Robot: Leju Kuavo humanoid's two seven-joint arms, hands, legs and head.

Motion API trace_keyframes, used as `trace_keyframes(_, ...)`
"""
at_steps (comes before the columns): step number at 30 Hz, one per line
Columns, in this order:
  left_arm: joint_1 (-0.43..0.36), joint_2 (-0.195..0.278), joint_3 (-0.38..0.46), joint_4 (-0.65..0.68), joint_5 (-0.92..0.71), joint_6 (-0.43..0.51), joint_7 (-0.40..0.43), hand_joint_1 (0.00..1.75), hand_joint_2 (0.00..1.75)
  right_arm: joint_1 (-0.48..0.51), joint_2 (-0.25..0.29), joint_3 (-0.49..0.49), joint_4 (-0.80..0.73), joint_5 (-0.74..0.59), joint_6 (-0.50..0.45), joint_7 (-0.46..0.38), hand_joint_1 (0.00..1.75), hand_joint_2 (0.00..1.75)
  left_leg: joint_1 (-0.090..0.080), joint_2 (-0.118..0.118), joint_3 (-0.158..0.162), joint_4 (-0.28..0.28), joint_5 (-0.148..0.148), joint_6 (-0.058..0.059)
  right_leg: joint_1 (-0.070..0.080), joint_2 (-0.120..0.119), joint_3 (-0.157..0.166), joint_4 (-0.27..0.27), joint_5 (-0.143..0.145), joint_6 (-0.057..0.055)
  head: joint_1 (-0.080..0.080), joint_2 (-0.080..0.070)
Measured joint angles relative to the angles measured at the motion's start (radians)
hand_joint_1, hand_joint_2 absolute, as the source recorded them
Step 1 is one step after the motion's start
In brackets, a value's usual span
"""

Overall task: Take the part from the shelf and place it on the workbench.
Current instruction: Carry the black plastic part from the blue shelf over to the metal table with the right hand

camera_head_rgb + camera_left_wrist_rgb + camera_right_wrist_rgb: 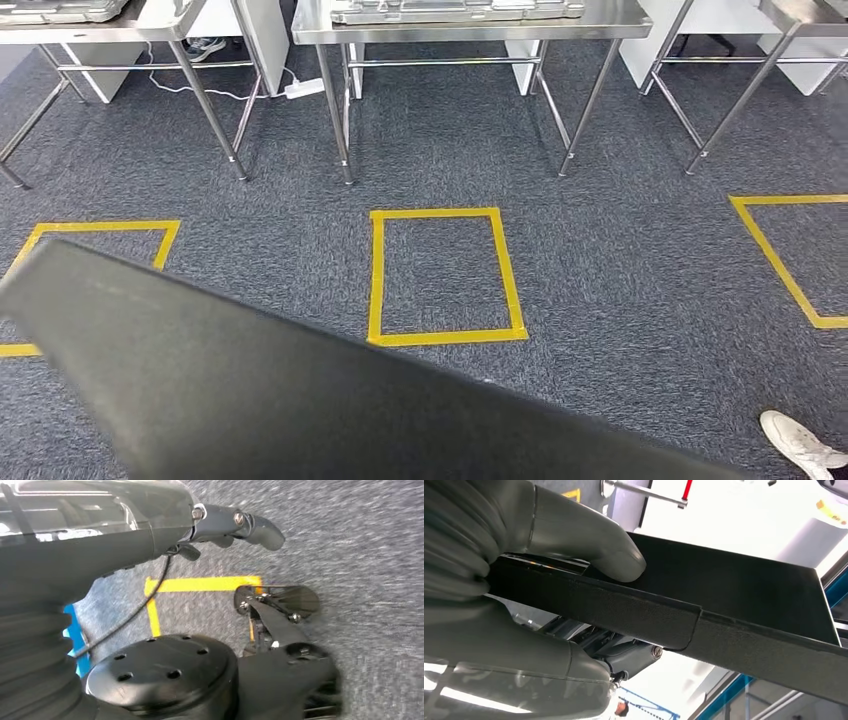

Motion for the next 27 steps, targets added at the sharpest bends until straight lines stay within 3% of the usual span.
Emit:
trace_keyframes(2,0.0,0.0,0.0,0.0,0.002,0.0,-0.001,0.0,1.75,-0.002,0.0,0.0,0.0,-0.003,0.005,-0.001,1.75,1.75,-0.001,-0.02,0.014,-0.039,0.005,0.006,-0.001,0.014,-0.006,0.005,-0.003,0.012,0.0,0.0)
trace_keyframes(4,-0.001,-0.001,0.001,0.0,0.004,0.0,-0.002,0.0,1.75,-0.003,0.0,0.0,0.0,-0.007,0.009,-0.003,1.75,1.75,-0.004,-0.004,0.015,-0.041,0.006,0.019,-0.005,0.022,-0.009,0.003,-0.002,0.02,0.0,0.0)
trace_keyframes(6,-0.002,-0.001,0.001,0.0,0.006,0.0,-0.004,0.0,1.75,-0.006,0.0,0.0,0.0,-0.01,0.012,-0.004,1.75,1.75,0.0,0.014,0.017,-0.044,0.007,0.03,-0.004,-0.001,-0.025,0.034,-0.021,0.027,0.002,0.0)
trace_keyframes(9,0.0,-0.001,0.002,-0.001,0.007,0.0,-0.005,0.0,1.75,-0.011,0.0,0.0,0.003,-0.02,0.018,-0.006,1.75,1.75,0.001,0.048,0.018,-0.045,0.003,0.039,-0.005,-0.045,-0.118,0.209,-0.101,0.034,0.003,0.0)
trace_keyframes(10,0.001,-0.001,0.002,-0.001,0.007,0.0,-0.005,0.0,1.75,-0.011,0.0,0.0,0.005,-0.025,0.021,-0.006,1.75,1.75,0.0,0.059,0.018,-0.045,0.002,0.039,-0.005,-0.05,-0.147,0.261,-0.114,0.035,0.003,0.0)
trace_keyframes(11,0.001,-0.001,0.002,-0.001,0.007,0.0,-0.005,0.0,1.75,-0.011,0.0,0.0,0.007,-0.029,0.025,-0.006,1.75,1.75,0.0,0.069,0.02,-0.045,0.0,0.039,-0.006,-0.053,-0.16,0.279,-0.108,0.036,0.003,0.0)
trace_keyframes(12,0.0,-0.001,0.002,-0.001,0.007,-0.001,-0.005,0.0,1.75,-0.011,-0.001,0.0,0.009,-0.032,0.028,-0.006,1.75,1.75,0.0,0.078,0.022,-0.045,-0.003,0.039,-0.005,-0.056,-0.151,0.255,-0.084,0.036,0.003,0.0)
trace_keyframes(14,-0.001,-0.001,0.002,-0.001,0.007,-0.002,-0.005,0.0,1.75,-0.011,-0.001,0.0,0.01,-0.034,0.03,-0.007,1.75,1.75,0.0,0.088,0.03,-0.045,-0.008,0.034,-0.004,-0.065,-0.087,0.123,-0.015,0.032,0.003,0.0)
trace_keyframes(16,-0.003,-0.001,0.002,-0.001,0.007,-0.002,-0.004,0.0,1.75,-0.011,-0.001,0.0,0.01,-0.034,0.029,-0.009,1.75,1.75,-0.003,0.092,0.035,-0.046,-0.013,0.025,0.002,-0.074,-0.036,0.023,0.015,0.027,0.003,0.0)
trace_keyframes(18,-0.005,-0.001,0.002,-0.001,0.007,-0.003,-0.003,0.0,1.75,-0.011,-0.002,0.0,0.011,-0.031,0.028,-0.01,1.75,1.75,-0.006,0.094,0.039,-0.05,-0.015,0.016,0.008,-0.076,-0.028,0.004,0.013,0.021,0.003,0.0)
trace_keyframes(22,-0.005,-0.001,0.002,-0.001,0.006,-0.007,-0.002,0.0,1.75,-0.01,-0.002,0.0,0.011,-0.023,0.025,-0.012,1.75,1.75,-0.01,0.094,0.052,-0.068,-0.009,0.032,0.004,-0.075,-0.021,-0.005,0.016,0.019,0.002,0.0)
trace_keyframes(27,-0.005,-0.001,0.002,-0.001,0.005,-0.01,-0.002,0.0,1.75,-0.01,-0.003,0.0,0.012,-0.018,0.022,-0.012,1.75,1.75,-0.01,0.094,0.066,-0.085,-0.006,0.016,0.005,-0.075,-0.015,-0.005,0.01,0.01,0.002,0.0)
